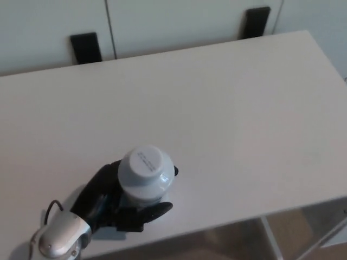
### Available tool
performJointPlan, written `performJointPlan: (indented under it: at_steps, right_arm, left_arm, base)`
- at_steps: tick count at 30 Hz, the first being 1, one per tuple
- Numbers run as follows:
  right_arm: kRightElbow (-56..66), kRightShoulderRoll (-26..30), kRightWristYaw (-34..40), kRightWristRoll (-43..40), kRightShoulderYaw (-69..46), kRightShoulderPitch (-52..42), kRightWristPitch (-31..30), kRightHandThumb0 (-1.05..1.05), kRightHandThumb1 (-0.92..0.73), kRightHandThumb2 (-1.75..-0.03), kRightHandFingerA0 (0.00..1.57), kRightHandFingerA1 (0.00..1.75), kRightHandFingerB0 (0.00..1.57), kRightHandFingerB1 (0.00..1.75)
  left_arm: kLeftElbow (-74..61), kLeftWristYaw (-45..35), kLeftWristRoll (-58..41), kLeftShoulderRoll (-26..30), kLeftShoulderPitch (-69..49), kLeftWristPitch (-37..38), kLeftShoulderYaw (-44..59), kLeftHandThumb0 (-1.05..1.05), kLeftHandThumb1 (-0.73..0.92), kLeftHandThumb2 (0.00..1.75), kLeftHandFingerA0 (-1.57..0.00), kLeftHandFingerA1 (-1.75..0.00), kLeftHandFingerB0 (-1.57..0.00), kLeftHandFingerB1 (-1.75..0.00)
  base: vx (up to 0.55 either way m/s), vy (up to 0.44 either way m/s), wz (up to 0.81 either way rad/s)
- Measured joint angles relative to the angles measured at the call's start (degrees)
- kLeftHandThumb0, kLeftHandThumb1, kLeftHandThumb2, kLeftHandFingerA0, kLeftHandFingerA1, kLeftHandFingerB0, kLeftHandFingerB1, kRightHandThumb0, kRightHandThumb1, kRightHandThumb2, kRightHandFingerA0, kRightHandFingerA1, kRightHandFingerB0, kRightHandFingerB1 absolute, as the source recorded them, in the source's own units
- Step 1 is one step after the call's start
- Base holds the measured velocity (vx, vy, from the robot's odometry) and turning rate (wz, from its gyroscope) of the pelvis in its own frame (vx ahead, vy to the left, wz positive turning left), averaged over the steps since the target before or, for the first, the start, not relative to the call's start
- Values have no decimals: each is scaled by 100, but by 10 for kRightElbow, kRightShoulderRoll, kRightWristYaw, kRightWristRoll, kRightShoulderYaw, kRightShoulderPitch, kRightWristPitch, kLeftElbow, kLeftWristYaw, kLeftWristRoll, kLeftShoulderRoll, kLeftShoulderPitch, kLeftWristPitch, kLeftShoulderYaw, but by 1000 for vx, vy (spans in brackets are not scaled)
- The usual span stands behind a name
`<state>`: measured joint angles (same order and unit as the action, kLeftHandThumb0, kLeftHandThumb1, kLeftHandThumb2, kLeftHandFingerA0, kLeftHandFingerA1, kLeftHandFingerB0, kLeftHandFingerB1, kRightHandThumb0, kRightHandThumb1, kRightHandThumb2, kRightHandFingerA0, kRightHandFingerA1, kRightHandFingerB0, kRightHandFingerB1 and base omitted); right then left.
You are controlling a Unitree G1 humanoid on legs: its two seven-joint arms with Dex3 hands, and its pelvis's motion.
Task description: The robot picks up a bottle from a person using its left hand and walk towards the table in frontand put the bottle on the table.
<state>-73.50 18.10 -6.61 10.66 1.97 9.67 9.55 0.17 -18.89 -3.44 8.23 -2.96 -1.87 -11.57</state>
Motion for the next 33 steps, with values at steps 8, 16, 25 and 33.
performJointPlan:
  at_steps: [8, 16, 25, 33]
  right_arm:
    - [0, 6, -2, 0, -6, -6, 0, -43, -70, -61, 51, 40, 47, 37]
    - [2, 5, -4, 0, -9, -5, 1, -42, -70, -61, 53, 41, 46, 37]
    - [2, 2, -5, 1, -6, -1, 2, -43, -69, -61, 53, 41, 47, 37]
    - [0, 2, -5, 1, -7, -3, 2, -44, -70, -61, 52, 41, 47, 37]
  left_arm:
    - [0, 0, 1, 1, 1, 5, 0, -20, 78, 76, -110, -117, -82, -107]
    - [-7, -4, -5, 6, 19, 7, 22, -21, 77, 76, -111, -118, -83, -107]
    - [-10, -4, -9, 12, 28, -17, 51, -22, 77, 76, -111, -117, -82, -105]
    - [-21, -4, -14, 12, 51, -40, 69, -21, 77, 76, -110, -118, -81, -105]
  base:
    - [-55, -82, -7]
    - [-25, 165, -9]
    - [-21, 59, 12]
    - [21, -9, 0]
